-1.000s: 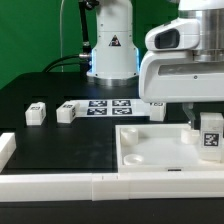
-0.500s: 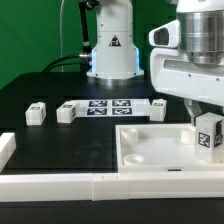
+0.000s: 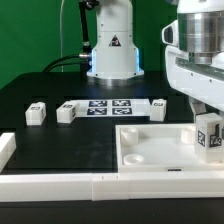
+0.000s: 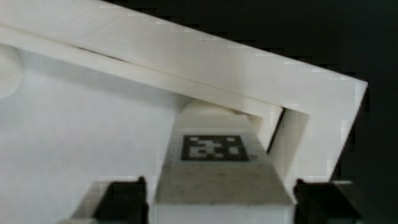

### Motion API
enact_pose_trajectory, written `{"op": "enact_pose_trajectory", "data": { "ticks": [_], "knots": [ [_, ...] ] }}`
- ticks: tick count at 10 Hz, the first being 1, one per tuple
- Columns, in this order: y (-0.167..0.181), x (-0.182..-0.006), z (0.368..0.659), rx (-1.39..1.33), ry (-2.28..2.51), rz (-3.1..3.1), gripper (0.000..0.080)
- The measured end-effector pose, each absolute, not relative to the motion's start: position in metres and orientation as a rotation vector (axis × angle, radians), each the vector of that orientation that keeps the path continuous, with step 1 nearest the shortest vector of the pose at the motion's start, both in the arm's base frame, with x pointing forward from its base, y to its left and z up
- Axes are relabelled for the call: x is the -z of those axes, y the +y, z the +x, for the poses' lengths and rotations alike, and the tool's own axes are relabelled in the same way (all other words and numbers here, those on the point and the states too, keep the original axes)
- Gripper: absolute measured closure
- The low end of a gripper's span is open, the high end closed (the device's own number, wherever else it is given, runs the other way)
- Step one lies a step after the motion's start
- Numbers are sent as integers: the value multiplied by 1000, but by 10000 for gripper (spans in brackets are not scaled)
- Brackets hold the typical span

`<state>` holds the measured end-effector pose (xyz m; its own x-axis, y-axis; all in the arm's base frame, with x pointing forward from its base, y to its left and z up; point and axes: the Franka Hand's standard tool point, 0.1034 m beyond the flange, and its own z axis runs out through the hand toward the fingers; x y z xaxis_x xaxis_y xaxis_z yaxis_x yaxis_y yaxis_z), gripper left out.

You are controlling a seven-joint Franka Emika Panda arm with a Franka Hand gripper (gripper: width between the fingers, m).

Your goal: Assemble one leg

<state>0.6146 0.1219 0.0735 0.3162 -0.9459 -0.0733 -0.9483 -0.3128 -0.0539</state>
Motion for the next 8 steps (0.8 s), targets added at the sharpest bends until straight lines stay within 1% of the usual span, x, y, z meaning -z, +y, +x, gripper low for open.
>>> {"op": "enact_pose_trajectory", "data": {
  "ticks": [1,2,3,4,7,8],
  "knots": [
    [122,-73,614,-39,1715,-2527,227],
    [124,-73,614,-37,1691,-2541,227],
    [124,-71,613,-9,1485,-2659,166],
    [124,-68,610,7,1278,-2763,154],
    [126,-71,611,40,689,-2967,151],
    [126,-73,613,40,564,-2996,151]
  ]
}}
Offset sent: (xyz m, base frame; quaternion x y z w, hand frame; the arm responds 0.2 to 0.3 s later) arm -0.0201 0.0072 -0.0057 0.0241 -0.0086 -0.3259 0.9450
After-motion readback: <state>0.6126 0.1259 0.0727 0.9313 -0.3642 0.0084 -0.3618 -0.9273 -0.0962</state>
